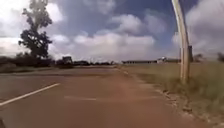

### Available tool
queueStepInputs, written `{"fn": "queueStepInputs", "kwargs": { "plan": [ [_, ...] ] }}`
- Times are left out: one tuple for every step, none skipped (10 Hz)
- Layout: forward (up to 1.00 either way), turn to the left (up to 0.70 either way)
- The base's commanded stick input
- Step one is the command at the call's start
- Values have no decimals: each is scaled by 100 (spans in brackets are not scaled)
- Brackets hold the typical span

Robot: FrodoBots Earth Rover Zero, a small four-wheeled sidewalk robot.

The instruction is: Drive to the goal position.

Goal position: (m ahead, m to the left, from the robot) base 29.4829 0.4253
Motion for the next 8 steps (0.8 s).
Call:
{"fn": "queueStepInputs", "kwargs": {
  "plan": [
    [100, 0],
    [100, 0],
    [100, 0],
    [100, 0],
    [100, 0],
    [100, 0],
    [100, 0],
    [100, 0]
  ]
}}
